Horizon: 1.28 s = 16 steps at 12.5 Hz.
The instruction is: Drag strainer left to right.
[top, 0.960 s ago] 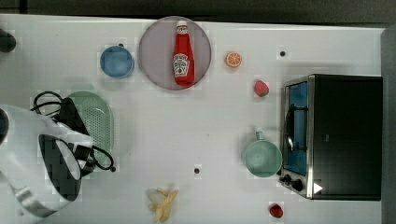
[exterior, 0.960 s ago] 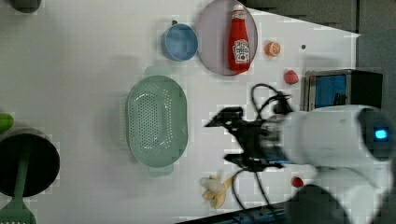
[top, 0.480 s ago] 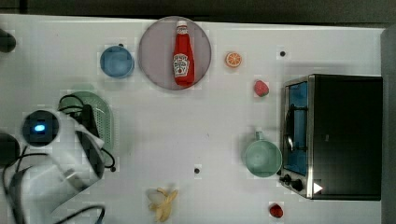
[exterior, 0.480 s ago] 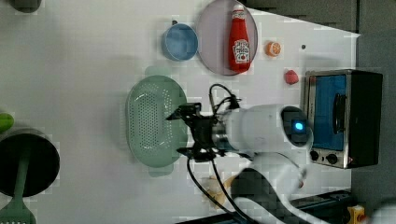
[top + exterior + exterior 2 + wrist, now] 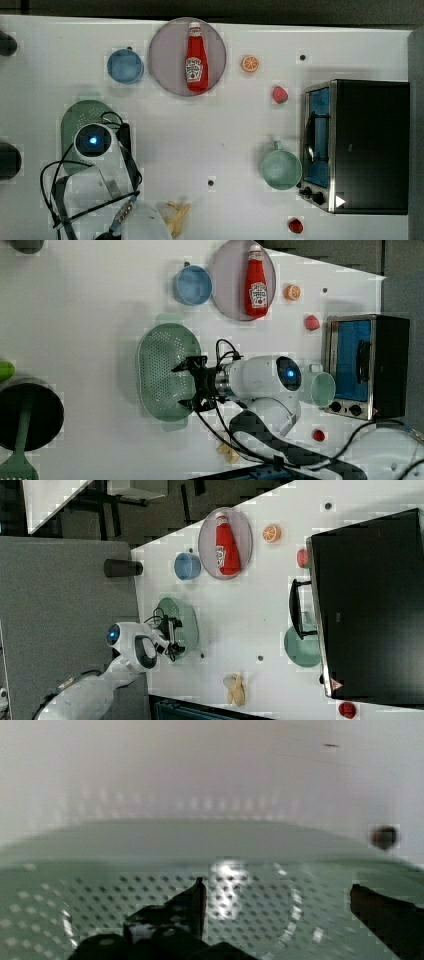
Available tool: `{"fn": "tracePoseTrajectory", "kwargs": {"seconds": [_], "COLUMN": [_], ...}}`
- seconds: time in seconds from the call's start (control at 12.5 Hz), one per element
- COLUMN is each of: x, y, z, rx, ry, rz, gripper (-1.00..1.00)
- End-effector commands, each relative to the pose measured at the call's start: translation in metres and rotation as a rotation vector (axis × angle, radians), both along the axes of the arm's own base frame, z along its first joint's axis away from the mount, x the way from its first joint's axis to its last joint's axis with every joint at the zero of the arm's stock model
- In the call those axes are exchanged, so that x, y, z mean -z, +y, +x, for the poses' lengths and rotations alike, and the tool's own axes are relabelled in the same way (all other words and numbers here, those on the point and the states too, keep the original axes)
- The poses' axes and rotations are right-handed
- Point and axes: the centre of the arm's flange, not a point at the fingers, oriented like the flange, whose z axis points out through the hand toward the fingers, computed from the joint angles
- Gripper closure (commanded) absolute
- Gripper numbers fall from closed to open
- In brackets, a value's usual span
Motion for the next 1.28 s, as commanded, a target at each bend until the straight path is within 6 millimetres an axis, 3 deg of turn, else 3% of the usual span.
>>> {"fn": "tracePoseTrajectory", "kwargs": {"seconds": [0.08, 0.4, 1.28], "x": [-0.006, 0.005, 0.008], "y": [-0.002, -0.013, -0.103], "z": [0.016, 0.018, 0.05], "rx": [0.06, 0.066, 0.178], "ry": [-0.09, -0.097, -0.121], "rz": [-0.005, -0.04, -0.131], "gripper": [-1.0, -1.0, -1.0]}}
